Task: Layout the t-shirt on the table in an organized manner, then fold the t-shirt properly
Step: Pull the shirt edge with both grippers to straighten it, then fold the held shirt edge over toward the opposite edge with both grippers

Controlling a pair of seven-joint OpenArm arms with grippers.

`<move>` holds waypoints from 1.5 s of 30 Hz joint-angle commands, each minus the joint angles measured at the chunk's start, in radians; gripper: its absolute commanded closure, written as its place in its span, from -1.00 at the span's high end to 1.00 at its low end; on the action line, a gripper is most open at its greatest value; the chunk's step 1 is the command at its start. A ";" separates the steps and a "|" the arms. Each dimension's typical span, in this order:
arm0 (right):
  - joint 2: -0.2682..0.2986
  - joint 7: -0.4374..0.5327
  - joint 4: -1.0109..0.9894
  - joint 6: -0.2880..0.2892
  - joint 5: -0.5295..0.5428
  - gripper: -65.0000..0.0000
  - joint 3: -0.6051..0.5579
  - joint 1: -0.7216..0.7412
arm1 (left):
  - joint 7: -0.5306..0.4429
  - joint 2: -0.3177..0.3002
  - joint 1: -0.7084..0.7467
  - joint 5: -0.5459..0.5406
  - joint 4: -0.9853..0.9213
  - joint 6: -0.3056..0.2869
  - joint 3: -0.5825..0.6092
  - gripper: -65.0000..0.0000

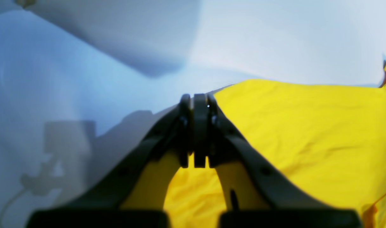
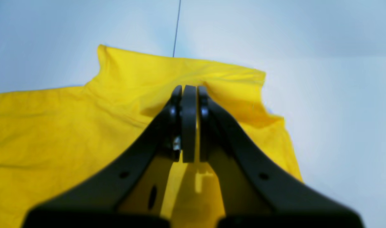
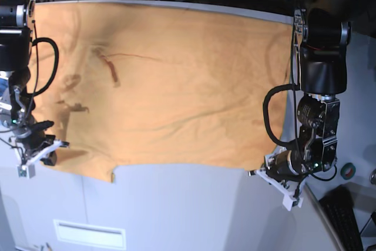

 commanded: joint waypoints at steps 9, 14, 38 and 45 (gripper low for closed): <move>0.050 0.029 0.021 0.005 0.011 -1.00 0.007 0.020 | -0.023 -0.033 -0.002 -0.011 0.046 -0.004 0.023 -1.00; 0.071 0.029 0.021 0.005 0.011 -1.00 0.007 0.009 | -0.021 -0.036 0.023 -0.017 0.145 -0.004 0.017 -1.00; 0.064 -0.114 -0.382 0.101 0.015 0.29 0.162 0.279 | -0.021 -0.036 0.107 -0.017 0.196 -0.004 0.017 -1.00; 0.053 -0.030 -0.491 0.069 0.009 0.29 0.147 0.320 | -0.021 -0.037 0.113 -0.017 0.195 -0.004 0.017 -1.00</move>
